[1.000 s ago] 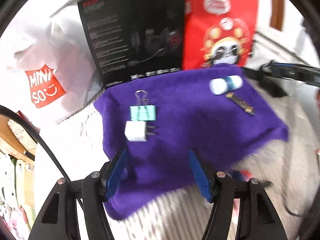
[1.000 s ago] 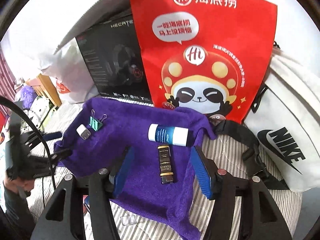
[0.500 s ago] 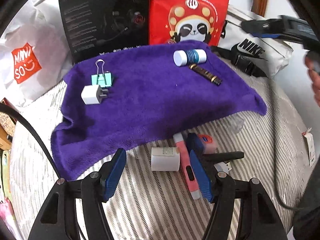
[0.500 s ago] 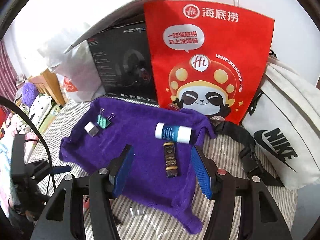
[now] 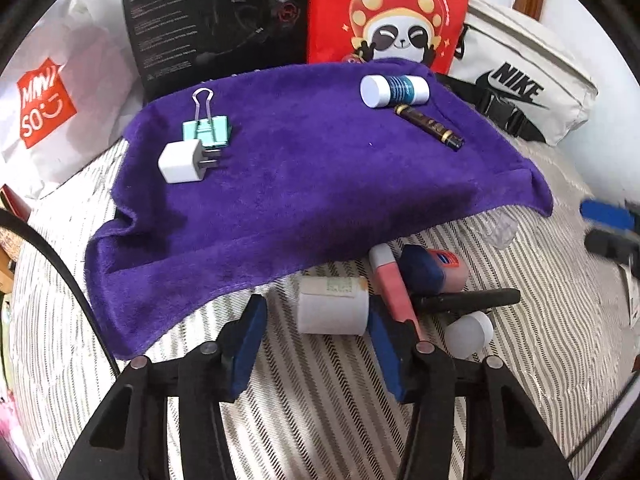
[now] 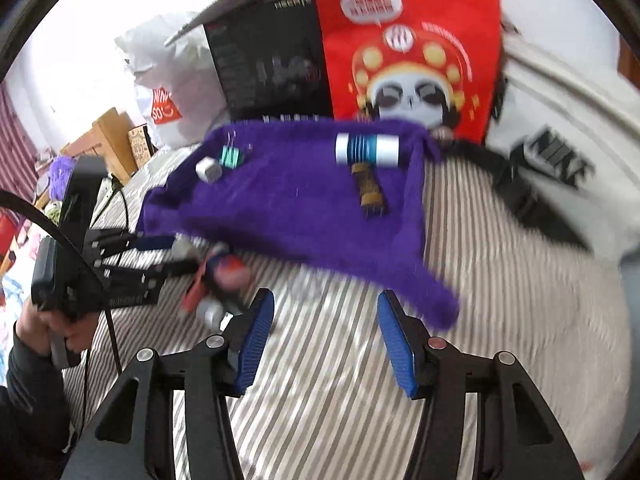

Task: Organize rigid objects
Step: 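Grasp the white paper roll on the bed with the left gripper while the right moves toward the clear cup, then grasp the clear plastic cup with the right gripper while the left holds the roll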

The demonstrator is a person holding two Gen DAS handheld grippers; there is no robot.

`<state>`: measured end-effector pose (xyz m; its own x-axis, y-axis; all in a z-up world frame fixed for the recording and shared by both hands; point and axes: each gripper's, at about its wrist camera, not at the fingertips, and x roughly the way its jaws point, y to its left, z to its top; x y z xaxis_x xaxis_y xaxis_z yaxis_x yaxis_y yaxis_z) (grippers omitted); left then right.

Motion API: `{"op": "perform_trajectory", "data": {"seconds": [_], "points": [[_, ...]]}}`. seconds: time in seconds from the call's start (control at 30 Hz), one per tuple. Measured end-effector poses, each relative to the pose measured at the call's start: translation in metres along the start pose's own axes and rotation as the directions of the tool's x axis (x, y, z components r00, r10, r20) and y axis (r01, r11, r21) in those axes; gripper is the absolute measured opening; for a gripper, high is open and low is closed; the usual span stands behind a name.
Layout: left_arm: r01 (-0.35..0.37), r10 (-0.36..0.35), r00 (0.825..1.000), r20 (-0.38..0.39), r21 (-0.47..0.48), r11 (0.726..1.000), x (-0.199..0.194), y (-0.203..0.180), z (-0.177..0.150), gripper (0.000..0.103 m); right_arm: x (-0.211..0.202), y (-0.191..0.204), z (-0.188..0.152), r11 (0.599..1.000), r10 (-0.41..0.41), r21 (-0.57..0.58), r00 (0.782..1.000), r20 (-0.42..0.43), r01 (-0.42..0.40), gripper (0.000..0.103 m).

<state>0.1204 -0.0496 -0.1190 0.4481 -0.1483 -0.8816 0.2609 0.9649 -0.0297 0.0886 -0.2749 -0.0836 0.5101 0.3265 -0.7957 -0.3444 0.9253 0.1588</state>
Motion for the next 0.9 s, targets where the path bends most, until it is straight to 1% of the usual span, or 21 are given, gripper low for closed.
{"op": "perform_trajectory", "data": {"seconds": [0.03,0.07,0.1,0.17,0.23,0.33,0.4,0.47,0.57,0.63,0.67,0.77,0.83,0.9], "points": [[0.001,-0.001,1.000,-0.004,0.002,1.000,0.003,-0.003,0.000,0.043,0.001,0.000,-0.006,1.000,0.003,0.007,1.000,-0.005,-0.003,0.054],[-0.017,0.017,1.000,0.006,0.008,1.000,0.004,-0.006,0.001,0.038,0.003,0.001,-0.013,1.000,0.007,0.015,1.000,-0.014,-0.007,0.054],[-0.031,0.030,0.999,0.017,0.016,0.999,0.005,-0.008,0.001,0.035,0.006,0.000,-0.017,1.000,0.009,0.023,1.000,-0.023,-0.009,0.054],[-0.027,0.027,0.999,0.021,0.015,1.000,0.005,-0.009,0.001,0.030,0.012,0.000,-0.022,0.999,0.010,0.045,0.999,-0.036,-0.009,0.053],[-0.029,0.029,0.999,0.020,0.007,1.000,0.003,-0.005,-0.001,0.030,0.020,0.000,-0.025,0.998,0.018,0.054,0.999,-0.047,-0.016,0.048],[-0.045,0.045,0.999,0.013,0.000,0.999,-0.002,0.004,-0.009,0.030,0.034,0.002,-0.020,0.999,0.022,0.050,0.998,-0.055,-0.020,0.042],[-0.048,0.048,0.999,0.009,-0.012,0.999,-0.005,0.013,-0.015,0.030,0.041,0.002,-0.014,0.999,0.016,0.043,0.999,-0.049,-0.014,0.041],[-0.033,0.034,0.999,0.019,-0.038,0.999,-0.008,0.021,-0.021,0.030,0.050,0.003,-0.007,0.999,0.009,0.032,0.998,-0.054,-0.008,0.041],[-0.029,0.031,0.999,0.033,-0.047,0.998,-0.009,0.023,-0.025,0.030,0.067,0.007,0.001,1.000,0.002,0.014,0.998,-0.063,-0.002,0.041],[-0.042,0.044,0.999,0.033,-0.037,0.998,-0.009,0.021,-0.025,0.030,0.077,0.012,0.005,1.000,-0.020,-0.008,0.997,-0.070,0.020,0.039],[-0.043,0.044,0.998,0.033,-0.036,0.998,-0.008,0.021,-0.024,0.030,0.079,0.017,0.006,0.998,-0.044,-0.036,0.998,-0.055,0.042,0.031],[-0.038,0.040,0.999,0.036,-0.039,0.998,-0.008,0.021,-0.023,0.030,0.085,0.028,0.008,0.990,-0.099,-0.101,0.994,-0.048,0.094,0.031],[-0.041,0.042,0.998,0.038,-0.038,0.998,-0.008,0.021,-0.023,0.030,0.087,0.034,0.007,0.986,-0.119,-0.125,0.992,-0.039,0.113,0.031],[-0.039,0.041,0.998,0.040,-0.036,0.999,-0.009,0.021,-0.024,0.030,0.086,0.035,0.005,0.986,-0.114,-0.130,0.993,-0.039,0.108,0.031]]}}
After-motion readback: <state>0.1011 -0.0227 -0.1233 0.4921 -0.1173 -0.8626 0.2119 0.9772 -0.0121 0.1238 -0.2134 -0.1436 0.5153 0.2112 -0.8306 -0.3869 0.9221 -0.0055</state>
